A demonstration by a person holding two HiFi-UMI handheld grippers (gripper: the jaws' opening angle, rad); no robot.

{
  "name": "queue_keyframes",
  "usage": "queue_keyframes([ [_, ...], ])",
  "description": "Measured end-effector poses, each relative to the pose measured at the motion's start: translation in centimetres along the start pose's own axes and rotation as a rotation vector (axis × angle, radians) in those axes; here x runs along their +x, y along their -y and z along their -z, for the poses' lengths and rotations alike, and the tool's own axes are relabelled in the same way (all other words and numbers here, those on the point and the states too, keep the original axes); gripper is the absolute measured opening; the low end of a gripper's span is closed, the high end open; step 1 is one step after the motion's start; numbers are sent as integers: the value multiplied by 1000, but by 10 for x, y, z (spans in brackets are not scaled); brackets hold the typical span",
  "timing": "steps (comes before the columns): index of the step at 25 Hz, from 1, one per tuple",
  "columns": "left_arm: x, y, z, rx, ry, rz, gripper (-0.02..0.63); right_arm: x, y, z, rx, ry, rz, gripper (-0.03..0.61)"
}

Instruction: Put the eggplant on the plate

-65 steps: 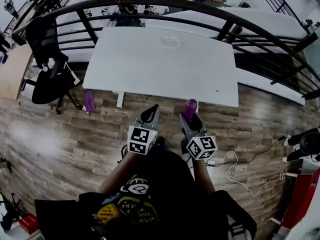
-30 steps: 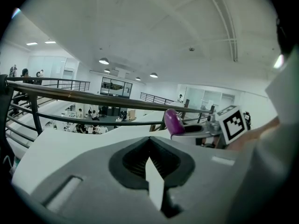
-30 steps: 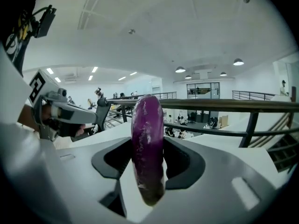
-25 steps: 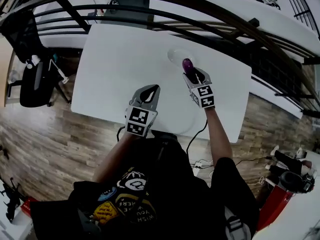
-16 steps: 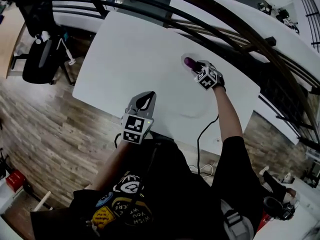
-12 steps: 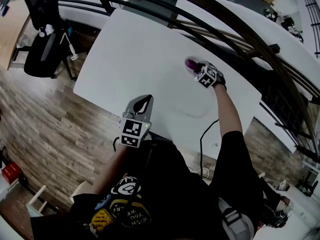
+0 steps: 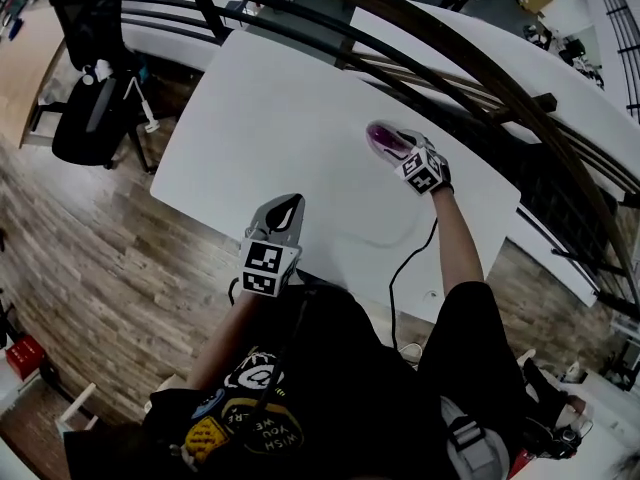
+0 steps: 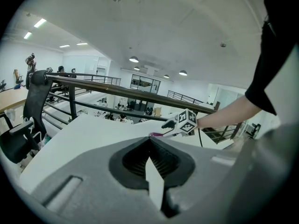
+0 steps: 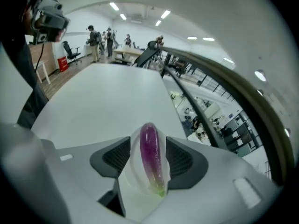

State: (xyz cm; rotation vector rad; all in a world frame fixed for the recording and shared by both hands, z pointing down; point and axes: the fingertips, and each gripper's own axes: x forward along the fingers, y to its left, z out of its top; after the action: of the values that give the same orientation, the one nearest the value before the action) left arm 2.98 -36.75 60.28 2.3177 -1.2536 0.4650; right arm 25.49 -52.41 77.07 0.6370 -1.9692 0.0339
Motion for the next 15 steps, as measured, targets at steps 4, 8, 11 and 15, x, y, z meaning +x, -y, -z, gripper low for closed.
queue_keyframes([
  [4, 15, 8, -15, 18, 34, 67, 5, -103, -3, -39, 243, 317, 228, 186],
  [8, 23, 43, -54, 71, 107, 156, 5, -225, -35, -55, 566, 593, 452, 112],
  [11, 22, 79, -79, 120, 153, 230, 5, -285, -74, -45, 804, 686, 582, 25],
  [15, 32, 121, -86, 187, 167, 296, 5, -303, -119, -19, 1020, 677, 650, 3],
])
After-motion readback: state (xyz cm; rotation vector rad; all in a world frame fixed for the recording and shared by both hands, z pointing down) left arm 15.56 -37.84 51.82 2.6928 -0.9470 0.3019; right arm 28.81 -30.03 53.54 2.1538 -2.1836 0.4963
